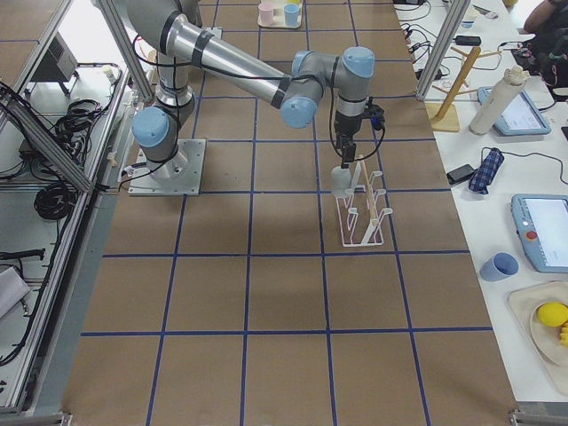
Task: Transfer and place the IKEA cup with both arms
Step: 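Move the right gripper down toward the white cup on the wire rack, then close the right gripper on the white cup hanging on the rack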
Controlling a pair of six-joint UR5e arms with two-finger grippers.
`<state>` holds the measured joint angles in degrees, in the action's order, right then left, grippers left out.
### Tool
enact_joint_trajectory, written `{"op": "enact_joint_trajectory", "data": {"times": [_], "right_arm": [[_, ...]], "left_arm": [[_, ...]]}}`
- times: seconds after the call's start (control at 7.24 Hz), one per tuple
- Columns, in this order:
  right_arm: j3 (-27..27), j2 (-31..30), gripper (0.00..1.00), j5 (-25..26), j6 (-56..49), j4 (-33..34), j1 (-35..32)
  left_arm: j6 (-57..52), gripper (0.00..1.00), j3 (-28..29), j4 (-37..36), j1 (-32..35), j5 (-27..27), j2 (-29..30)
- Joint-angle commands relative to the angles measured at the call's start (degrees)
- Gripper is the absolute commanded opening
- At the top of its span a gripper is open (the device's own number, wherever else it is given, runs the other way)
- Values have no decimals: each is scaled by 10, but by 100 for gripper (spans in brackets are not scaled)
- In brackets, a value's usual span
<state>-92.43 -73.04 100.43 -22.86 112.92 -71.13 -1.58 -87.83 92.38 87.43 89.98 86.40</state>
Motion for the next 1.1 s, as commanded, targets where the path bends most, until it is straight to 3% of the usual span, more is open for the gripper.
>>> {"op": "enact_joint_trajectory", "data": {"times": [0.0, 0.97], "right_arm": [[-9, 20, 99, 17, 2, 5, 1], [-9, 48, 97, 27, 7, 42, 0]], "left_arm": [[-2, 100, 7, 0, -2, -3, 4], [2, 100, 4, -2, -1, -2, 6]]}}
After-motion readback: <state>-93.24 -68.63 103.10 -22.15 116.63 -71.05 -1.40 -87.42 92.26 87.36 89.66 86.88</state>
